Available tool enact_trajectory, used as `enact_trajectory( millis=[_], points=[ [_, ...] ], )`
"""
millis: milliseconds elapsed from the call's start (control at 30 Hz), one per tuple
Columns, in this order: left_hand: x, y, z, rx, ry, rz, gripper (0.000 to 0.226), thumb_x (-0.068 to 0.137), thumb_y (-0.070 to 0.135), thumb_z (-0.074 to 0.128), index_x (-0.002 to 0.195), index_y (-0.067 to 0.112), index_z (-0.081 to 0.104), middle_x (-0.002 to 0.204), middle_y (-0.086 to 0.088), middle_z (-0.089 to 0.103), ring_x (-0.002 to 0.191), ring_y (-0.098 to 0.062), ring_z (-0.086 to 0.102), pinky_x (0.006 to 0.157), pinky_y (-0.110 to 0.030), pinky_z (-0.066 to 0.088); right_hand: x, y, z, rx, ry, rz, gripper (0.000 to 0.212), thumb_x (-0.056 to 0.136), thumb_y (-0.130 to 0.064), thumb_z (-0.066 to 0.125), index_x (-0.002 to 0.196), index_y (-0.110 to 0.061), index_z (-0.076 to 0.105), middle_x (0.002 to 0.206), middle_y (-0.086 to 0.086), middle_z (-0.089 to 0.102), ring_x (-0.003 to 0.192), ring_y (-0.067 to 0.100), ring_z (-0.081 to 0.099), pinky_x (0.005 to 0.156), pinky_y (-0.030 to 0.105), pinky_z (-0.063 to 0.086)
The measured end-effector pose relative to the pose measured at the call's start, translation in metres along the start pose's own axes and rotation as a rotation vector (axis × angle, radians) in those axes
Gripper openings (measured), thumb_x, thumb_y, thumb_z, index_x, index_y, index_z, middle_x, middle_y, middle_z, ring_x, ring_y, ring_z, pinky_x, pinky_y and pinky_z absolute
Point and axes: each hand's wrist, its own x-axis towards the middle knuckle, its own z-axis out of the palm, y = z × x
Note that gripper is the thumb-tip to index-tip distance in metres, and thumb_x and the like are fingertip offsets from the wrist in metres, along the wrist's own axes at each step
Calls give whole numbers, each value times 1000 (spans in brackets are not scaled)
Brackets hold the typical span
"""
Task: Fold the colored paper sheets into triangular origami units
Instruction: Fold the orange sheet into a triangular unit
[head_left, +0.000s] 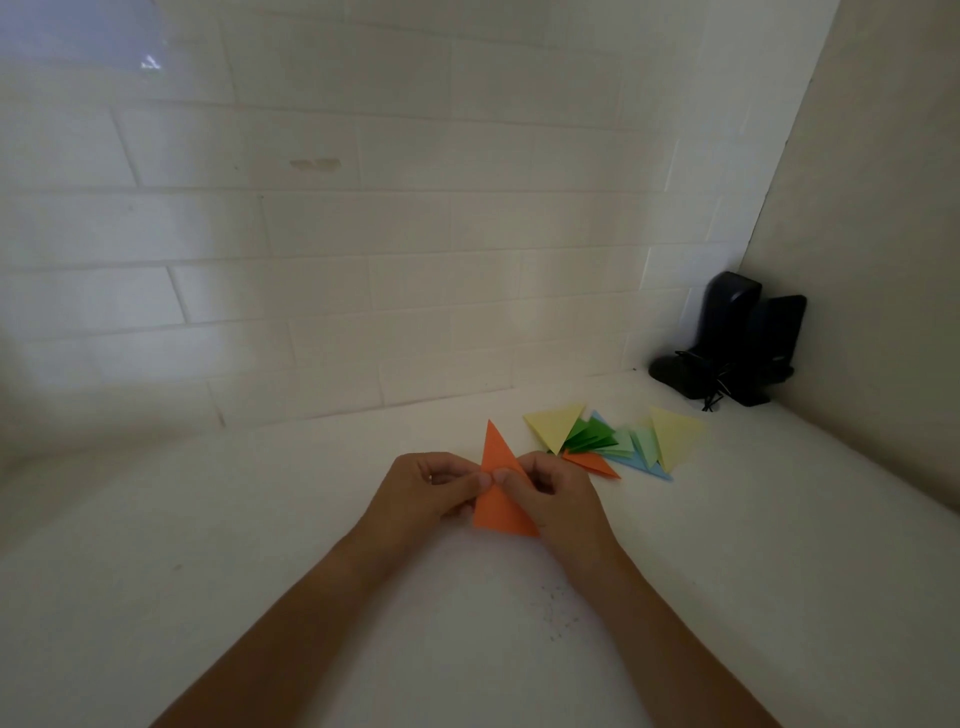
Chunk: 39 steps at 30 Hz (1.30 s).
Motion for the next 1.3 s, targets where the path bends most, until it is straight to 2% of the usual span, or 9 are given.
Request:
enact_trajectory(
  millis=[100,200,367,500,700,833,1033,1167,1300],
  points=[
    [0,1,-1,-19,-4,-25,11,90,12,78,94,3,80,86,-21,78,69,-19,70,66,-26,58,-2,-3,0,24,-23,4,32,88,-45,70,82,-14,72,81,11,69,73,15,59,70,37,47],
    [1,0,-2,-2,-22,-32,10,88,11,79,93,3,80,87,-22,78,71,-23,69,68,-28,58,-2,-6,-1,107,-5,50,23,97,-31,69,83,-13,72,75,1,65,72,9,56,69,29,45],
    [1,-1,-3,68,-101,-38,9,86,12,81,93,6,81,91,-27,76,75,-28,70,74,-34,58,0,-4,-3,152,36,66,25,99,-23,66,75,-20,66,72,-3,62,70,9,55,68,30,45],
    [3,-1,-3,76,-98,-42,10,86,13,81,94,6,81,92,-24,77,79,-32,72,80,-40,60,0,-3,-2,104,51,37,21,99,-24,66,79,-19,66,74,-5,64,72,8,58,69,28,45],
    [4,0,-5,28,-8,-34,6,87,6,79,90,1,80,89,-21,78,75,-25,73,70,-28,60,1,-3,-4,142,-1,56,24,100,-26,66,79,-14,69,70,0,60,68,12,52,66,33,41],
    [5,-1,-5,27,20,-49,5,87,5,78,89,1,80,89,-21,78,77,-26,72,73,-30,60,2,1,-3,53,3,39,27,100,-30,66,74,-21,67,66,-5,57,65,10,50,65,32,40],
    [4,-1,-4,15,42,-26,3,88,5,78,89,3,80,89,-20,79,79,-27,75,76,-33,61,2,1,-1,36,23,-7,23,99,-27,66,79,-19,69,70,-7,62,68,8,55,66,30,43],
    [3,1,-6,-10,55,-9,6,89,5,77,93,0,79,90,-19,79,82,-29,77,78,-34,62,2,0,-3,-10,-5,-24,29,101,-26,65,72,-25,65,66,-13,60,66,4,53,67,27,41],
    [3,0,-6,-20,47,-4,6,89,5,77,93,2,79,91,-19,79,83,-30,77,80,-35,63,2,1,-2,-21,33,-20,28,100,-26,66,72,-23,65,66,-13,61,67,4,54,66,26,42]
  ],
)
